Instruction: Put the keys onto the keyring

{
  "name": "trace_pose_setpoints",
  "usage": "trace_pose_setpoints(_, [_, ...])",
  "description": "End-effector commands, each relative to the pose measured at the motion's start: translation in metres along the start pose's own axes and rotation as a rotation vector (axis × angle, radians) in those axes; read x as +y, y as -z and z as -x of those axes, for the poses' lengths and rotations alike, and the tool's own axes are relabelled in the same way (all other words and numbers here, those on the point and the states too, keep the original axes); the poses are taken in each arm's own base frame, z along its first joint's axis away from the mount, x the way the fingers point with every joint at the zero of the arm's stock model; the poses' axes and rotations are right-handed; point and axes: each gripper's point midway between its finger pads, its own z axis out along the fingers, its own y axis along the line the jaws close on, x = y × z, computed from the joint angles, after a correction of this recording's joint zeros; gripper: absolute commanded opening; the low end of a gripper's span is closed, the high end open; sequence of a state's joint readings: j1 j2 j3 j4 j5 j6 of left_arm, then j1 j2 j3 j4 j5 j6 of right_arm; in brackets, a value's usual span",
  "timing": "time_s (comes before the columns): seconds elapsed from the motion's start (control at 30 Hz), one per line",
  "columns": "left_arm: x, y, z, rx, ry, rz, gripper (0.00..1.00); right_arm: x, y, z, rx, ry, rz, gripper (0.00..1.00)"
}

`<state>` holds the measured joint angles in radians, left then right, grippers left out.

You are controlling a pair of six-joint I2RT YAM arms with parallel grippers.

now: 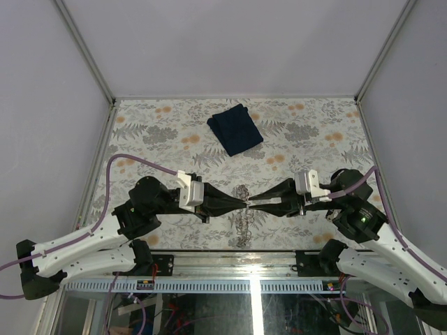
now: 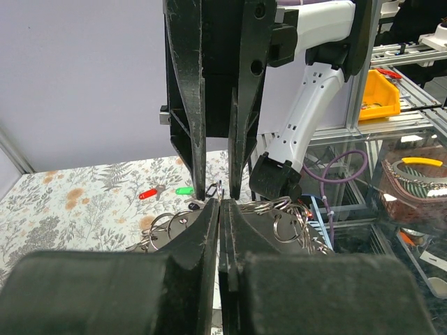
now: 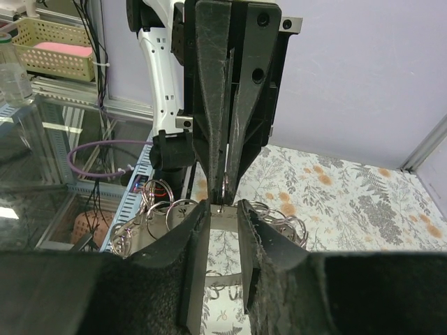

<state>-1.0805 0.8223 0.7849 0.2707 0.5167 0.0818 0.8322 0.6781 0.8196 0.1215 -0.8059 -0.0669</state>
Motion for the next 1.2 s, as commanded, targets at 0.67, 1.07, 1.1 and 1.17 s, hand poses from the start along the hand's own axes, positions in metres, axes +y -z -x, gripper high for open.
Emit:
trace_pose_setpoints(0.67, [0.014,0.001,0.04,-0.081,-0.065,0.078,0.12,-0.004,-0.005,0.009,-0.002,0.017,0.012,0.0])
trace_pose_setpoints(1.07, [0.034,0.013,0.017,0.132,-0.143,0.164,0.32,-0.021,0.023,-0.001,0.311,0.163,-0.048,0.0])
trace_pose_setpoints(1.1, [0.036,0.013,0.014,0.151,-0.145,0.167,0.32,-0.023,0.024,0.003,0.327,0.169,-0.05,0.0])
trace_pose_setpoints(1.17, [0.038,0.012,0.01,0.182,-0.142,0.172,0.32,-0.027,0.026,0.001,0.372,0.165,-0.054,0.0])
